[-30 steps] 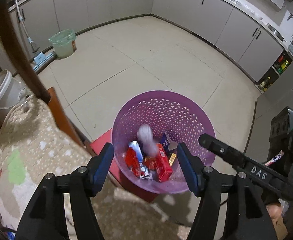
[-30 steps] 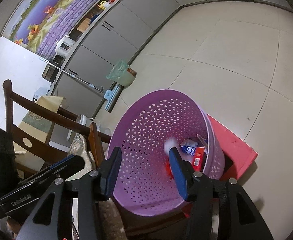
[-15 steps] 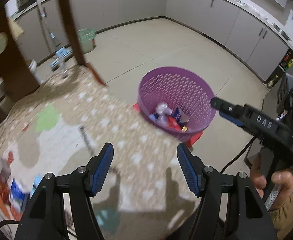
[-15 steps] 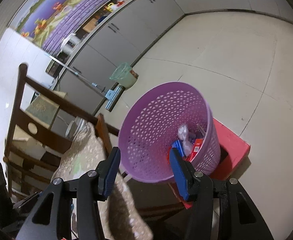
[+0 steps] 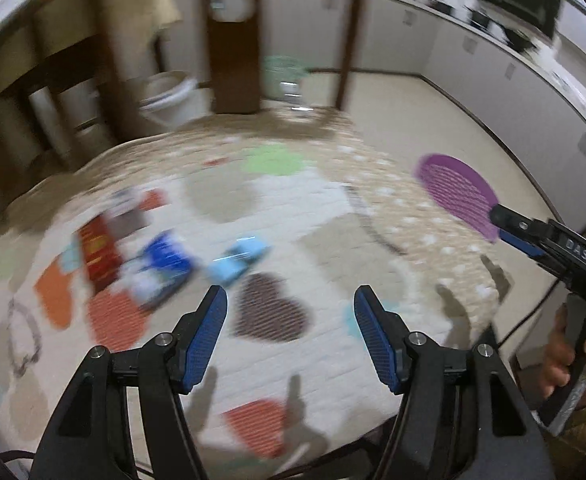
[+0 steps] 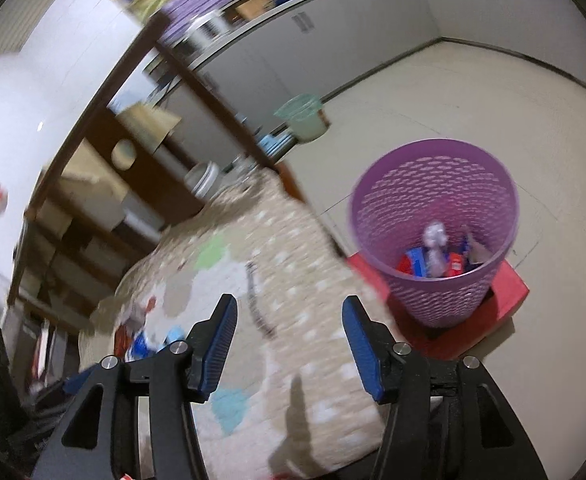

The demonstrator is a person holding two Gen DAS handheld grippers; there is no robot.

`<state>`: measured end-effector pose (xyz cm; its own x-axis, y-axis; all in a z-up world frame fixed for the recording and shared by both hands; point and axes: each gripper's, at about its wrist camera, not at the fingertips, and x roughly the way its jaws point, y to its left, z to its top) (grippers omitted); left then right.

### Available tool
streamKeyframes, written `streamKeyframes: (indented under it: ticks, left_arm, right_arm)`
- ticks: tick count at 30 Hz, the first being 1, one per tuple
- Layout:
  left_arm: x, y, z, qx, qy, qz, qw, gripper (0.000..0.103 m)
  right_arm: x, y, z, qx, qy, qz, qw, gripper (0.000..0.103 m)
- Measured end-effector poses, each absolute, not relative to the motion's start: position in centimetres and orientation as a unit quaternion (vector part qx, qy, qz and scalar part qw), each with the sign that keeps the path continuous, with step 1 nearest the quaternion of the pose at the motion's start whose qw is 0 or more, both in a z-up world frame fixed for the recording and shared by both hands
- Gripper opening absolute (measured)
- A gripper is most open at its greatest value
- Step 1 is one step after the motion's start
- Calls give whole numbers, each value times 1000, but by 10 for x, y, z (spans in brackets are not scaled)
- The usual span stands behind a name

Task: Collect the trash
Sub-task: 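Move both grippers back from the wastebasket to the mattress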

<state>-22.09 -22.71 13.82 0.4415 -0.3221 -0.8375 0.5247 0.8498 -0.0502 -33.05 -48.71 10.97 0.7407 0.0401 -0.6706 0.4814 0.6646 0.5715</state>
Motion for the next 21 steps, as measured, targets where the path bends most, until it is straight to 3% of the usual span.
streamKeyframes:
  ticks: [10, 21]
  left_arm:
    - [-172, -91, 120, 29, 483, -152, 862, 70]
    - [-130, -37, 84, -47, 503, -160, 848, 70]
  right_arm:
    - [-273, -407, 116, 311, 410, -78, 854, 59]
    - [-193, -334, 91, 231, 505, -28, 831, 59]
